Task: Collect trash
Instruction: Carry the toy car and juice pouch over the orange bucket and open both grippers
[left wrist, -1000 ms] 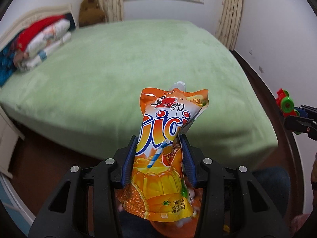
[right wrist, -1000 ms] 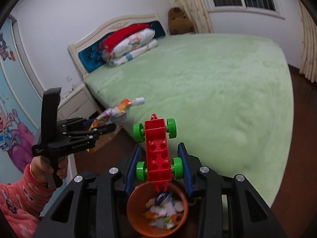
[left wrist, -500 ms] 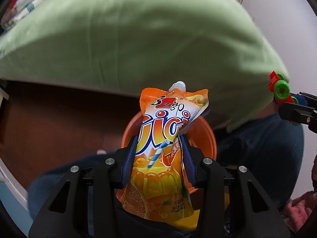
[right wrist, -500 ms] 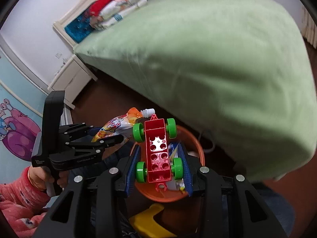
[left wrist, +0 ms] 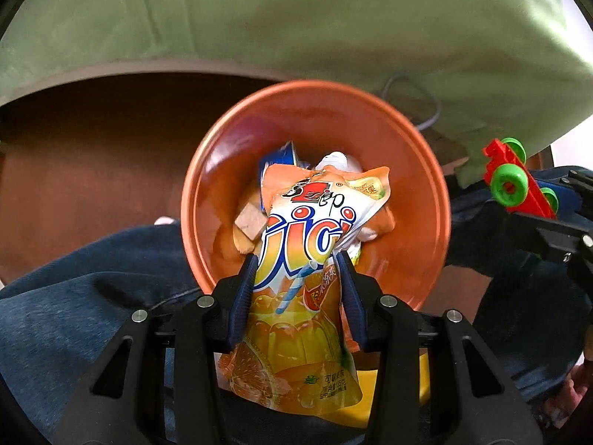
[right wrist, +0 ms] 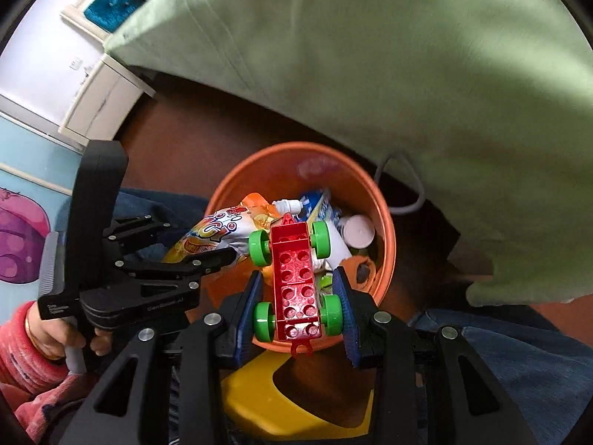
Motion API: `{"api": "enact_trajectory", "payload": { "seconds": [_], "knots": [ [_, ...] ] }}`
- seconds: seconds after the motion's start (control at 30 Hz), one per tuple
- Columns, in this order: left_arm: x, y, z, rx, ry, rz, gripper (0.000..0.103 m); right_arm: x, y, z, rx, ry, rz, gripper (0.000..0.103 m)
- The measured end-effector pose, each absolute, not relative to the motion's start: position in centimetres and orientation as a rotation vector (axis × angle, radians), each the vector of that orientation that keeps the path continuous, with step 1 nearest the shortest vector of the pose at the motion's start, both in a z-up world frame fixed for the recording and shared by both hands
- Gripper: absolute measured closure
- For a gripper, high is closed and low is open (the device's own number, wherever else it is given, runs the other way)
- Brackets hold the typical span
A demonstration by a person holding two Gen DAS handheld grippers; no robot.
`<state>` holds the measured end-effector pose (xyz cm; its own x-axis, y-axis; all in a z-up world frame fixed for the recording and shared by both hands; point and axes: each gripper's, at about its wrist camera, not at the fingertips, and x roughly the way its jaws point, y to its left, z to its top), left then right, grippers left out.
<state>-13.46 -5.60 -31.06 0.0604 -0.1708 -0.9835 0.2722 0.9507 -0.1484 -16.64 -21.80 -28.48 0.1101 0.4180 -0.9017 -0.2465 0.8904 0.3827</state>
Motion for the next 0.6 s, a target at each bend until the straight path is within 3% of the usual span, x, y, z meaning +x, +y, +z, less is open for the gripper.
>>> {"api": "enact_trajectory", "payload": {
  "seconds": [0.23, 0.3, 0.4, 0.47, 0.6],
  "knots": [
    [-12.9, -5.6, -31.5, 0.077, 1.490, -0.332, 0.059, -16.2, -21.5, -30.4, 0.167, 1.417, 0.488, 0.063],
    [-12.8, -6.0, -31.6, 0.078, 1.490, -0.335, 0.056, -16.1, -21.5, -30.6, 0.170, 1.414, 0.481, 0.047],
    [-13.0, -5.9, -31.0, 0.106, 1.467, -0.307, 0.031, -16.0, -22.1, -30.2, 0.166, 1.391, 0.457, 0.039],
    [-13.1, -5.8, -30.7, 0.117, 1.449, -0.292, 0.030, -15.8, -22.7, -29.8, 0.183, 1.373, 0.434, 0.029],
    [-12.9, -5.8, -30.4, 0.119, 1.440, -0.286, 0.023, -15.5, -23.6, -29.1, 0.215, 1.354, 0.418, 0.021]
  ]
}}
